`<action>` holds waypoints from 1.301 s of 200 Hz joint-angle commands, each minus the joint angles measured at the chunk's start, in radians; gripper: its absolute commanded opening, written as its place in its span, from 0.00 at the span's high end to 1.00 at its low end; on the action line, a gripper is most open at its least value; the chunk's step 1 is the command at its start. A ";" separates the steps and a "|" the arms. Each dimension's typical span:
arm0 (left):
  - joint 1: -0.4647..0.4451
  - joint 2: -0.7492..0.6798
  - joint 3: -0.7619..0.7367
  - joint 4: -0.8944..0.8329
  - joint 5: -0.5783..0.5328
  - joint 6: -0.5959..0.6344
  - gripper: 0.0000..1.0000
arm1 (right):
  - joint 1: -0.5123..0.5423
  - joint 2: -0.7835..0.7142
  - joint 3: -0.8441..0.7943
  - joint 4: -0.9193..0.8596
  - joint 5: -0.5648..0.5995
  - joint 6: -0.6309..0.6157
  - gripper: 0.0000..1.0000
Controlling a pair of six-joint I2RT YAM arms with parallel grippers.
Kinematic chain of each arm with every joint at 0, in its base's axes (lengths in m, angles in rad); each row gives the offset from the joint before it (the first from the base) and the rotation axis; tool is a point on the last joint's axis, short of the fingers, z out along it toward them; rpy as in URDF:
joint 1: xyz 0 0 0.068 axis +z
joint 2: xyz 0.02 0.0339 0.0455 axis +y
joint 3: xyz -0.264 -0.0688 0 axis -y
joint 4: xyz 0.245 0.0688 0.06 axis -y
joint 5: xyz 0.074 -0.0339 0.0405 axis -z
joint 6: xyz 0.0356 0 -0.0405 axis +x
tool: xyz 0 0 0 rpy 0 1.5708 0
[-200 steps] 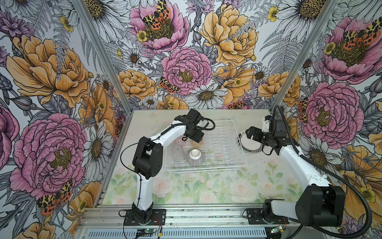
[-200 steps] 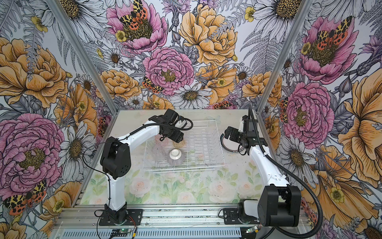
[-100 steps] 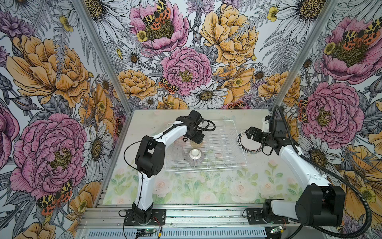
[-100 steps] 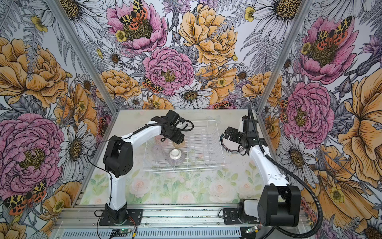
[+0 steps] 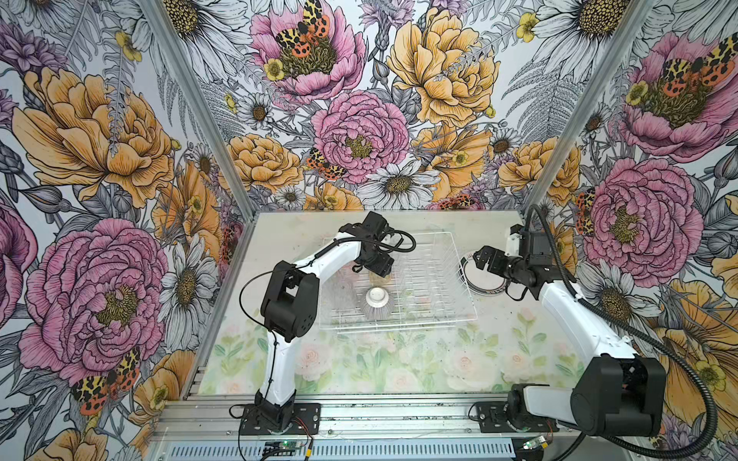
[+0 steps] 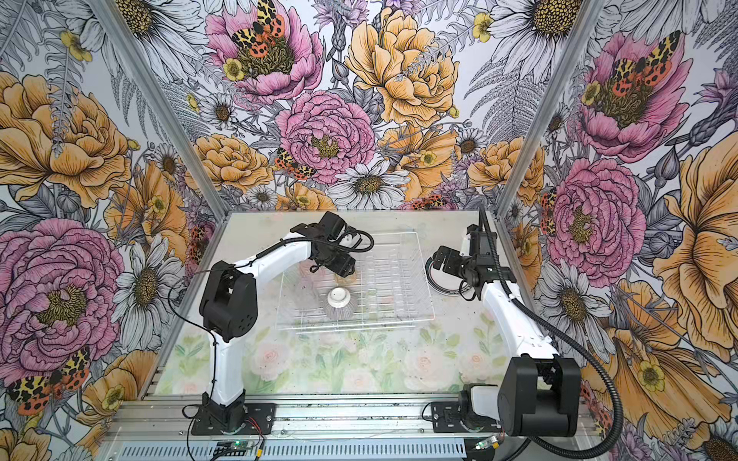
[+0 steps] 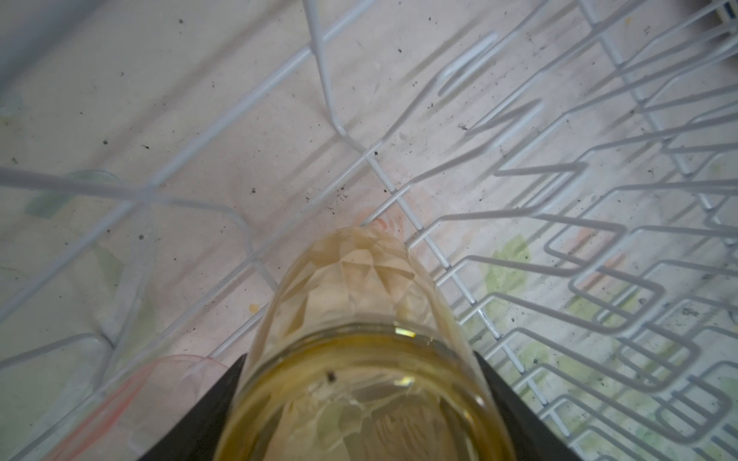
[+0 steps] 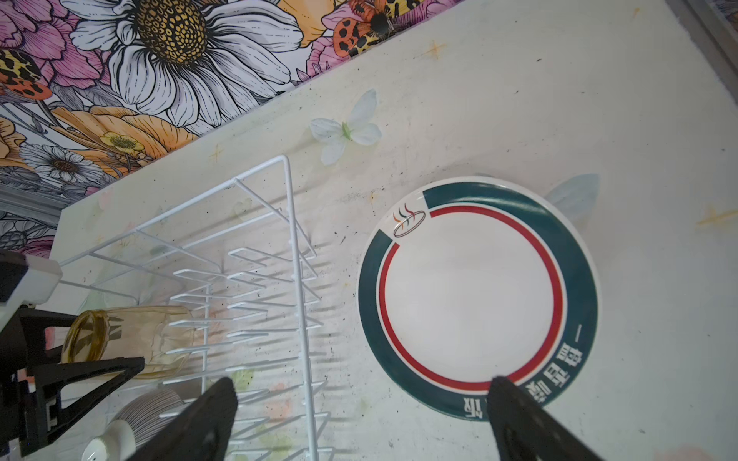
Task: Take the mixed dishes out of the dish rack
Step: 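Grasp the yellow glass with the left gripper and lift it from the rack, then hold the yellow glass out with the left gripper while the right grasps it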
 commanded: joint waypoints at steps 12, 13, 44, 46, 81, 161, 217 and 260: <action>0.022 -0.029 0.008 -0.008 0.070 0.007 0.58 | 0.006 0.004 -0.006 0.046 -0.129 -0.015 0.01; 0.022 -0.031 0.009 -0.007 0.072 0.006 0.58 | 0.006 0.003 -0.006 0.046 -0.132 -0.015 0.01; 0.043 -0.070 0.004 -0.006 0.129 0.005 0.59 | 0.007 -0.013 -0.016 0.075 -0.226 -0.011 0.14; 0.044 -0.072 0.003 -0.005 0.131 0.004 0.59 | 0.006 -0.015 -0.017 0.075 -0.231 -0.010 0.16; 0.070 -0.139 -0.006 0.004 0.217 0.004 0.60 | 0.012 -0.039 -0.024 0.094 -0.329 -0.011 0.42; 0.103 -0.262 -0.033 0.065 0.508 -0.022 0.60 | 0.090 -0.073 -0.107 0.360 -0.623 0.133 0.67; 0.103 -0.317 -0.079 0.204 0.748 -0.094 0.60 | 0.163 0.013 -0.263 1.138 -0.796 0.638 0.58; 0.107 -0.343 -0.138 0.361 0.871 -0.181 0.60 | 0.221 0.067 -0.269 1.251 -0.786 0.709 0.55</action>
